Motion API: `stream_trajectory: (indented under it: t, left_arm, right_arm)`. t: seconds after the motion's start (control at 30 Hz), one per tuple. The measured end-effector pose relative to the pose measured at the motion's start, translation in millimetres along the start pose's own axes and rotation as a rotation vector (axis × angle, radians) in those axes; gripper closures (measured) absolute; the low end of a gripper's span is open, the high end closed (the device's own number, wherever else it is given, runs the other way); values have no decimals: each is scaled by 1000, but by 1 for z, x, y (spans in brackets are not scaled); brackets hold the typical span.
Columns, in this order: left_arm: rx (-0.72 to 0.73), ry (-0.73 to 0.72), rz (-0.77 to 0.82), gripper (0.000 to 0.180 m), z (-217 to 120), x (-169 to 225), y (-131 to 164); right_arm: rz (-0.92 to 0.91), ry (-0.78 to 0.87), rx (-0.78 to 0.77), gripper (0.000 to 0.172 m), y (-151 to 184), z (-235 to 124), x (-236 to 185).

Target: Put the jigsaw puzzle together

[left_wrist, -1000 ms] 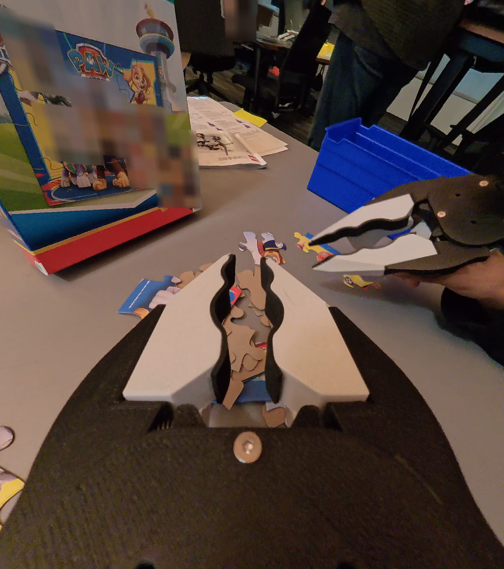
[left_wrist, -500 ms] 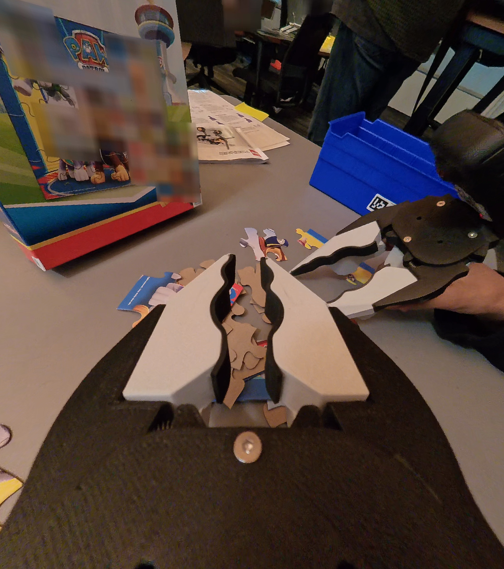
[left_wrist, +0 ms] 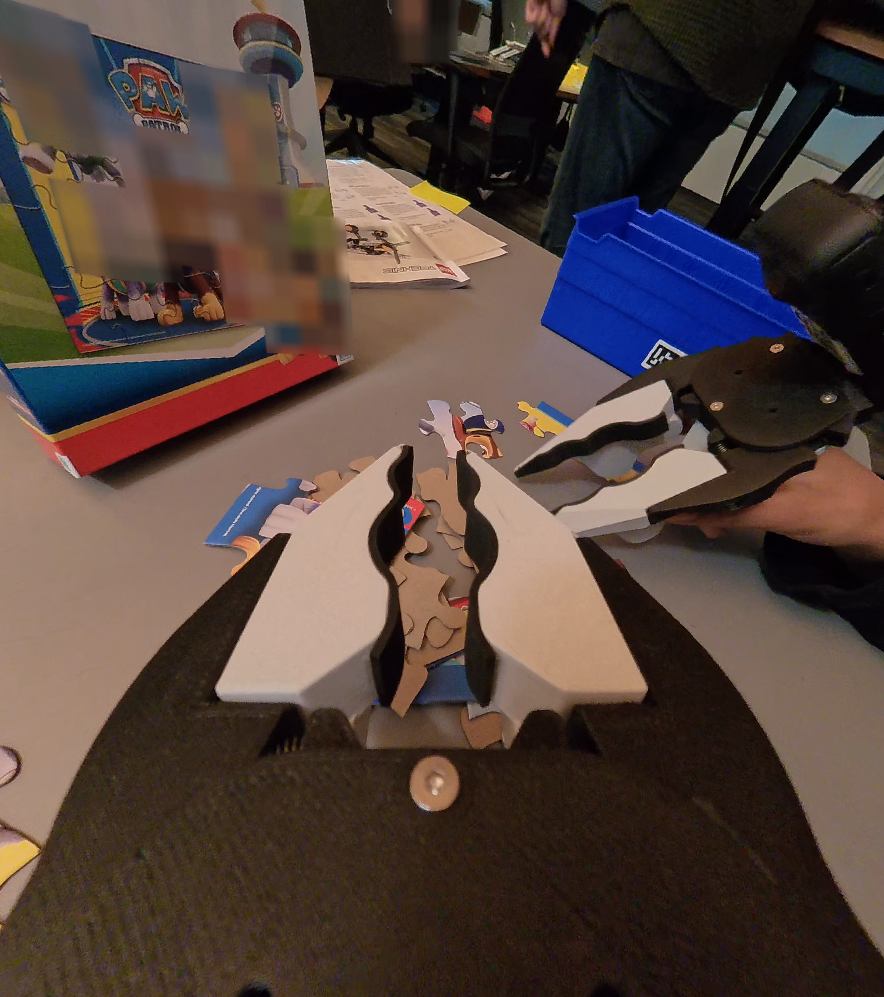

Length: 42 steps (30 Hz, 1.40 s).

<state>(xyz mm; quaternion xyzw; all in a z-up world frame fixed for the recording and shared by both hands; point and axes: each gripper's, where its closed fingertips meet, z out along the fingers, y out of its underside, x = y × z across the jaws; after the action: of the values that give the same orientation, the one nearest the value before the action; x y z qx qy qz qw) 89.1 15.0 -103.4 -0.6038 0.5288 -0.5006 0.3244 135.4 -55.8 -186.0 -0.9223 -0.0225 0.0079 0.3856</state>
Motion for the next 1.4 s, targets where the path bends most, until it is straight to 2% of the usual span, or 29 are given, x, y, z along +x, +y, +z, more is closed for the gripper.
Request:
stream_trajectory:
  t: [0.07,0.13,0.33,0.37,0.4,0.53,0.67,0.77,0.83,0.93,1.13,1.4]
  left_arm:
    - [-1,-2,3,166,0,0,0]
    - [-4,-5,5,166,0,0,1]
    - [-5,-5,5,166,1,-1,1]
    - [-5,-5,6,166,1,0,1]
    - [-5,-5,7,166,1,0,1]
    - [-5,-3,8,166,1,1,1]
    - [-8,-3,9,166,1,1,1]
    - [-9,-2,10,166,2,1,2]
    - [-13,-4,13,166,2,1,2]
    - [-15,-5,13,166,2,1,3]
    - [-10,-4,13,166,1,1,2]
    - [-24,60,35,163,4,14,4]
  right_arm:
    - [15,0,-25,120,4,3,0]
    - [53,-28,-30,123,4,4,-3]
    - [114,-51,-21,152,3,3,-1]
    - [111,-49,-9,167,2,1,0]
    - [108,-50,3,172,0,-1,0]
    - [115,-47,12,172,1,-4,2]
    - [132,-66,24,129,-1,-2,-2]
    - [120,-35,-9,121,2,5,0]
    - [102,0,-27,124,2,8,3]
    - [83,9,-46,144,1,9,0]
    - [70,14,-24,148,-1,5,-1]
    - [110,-64,176,149,-28,-28,-4]
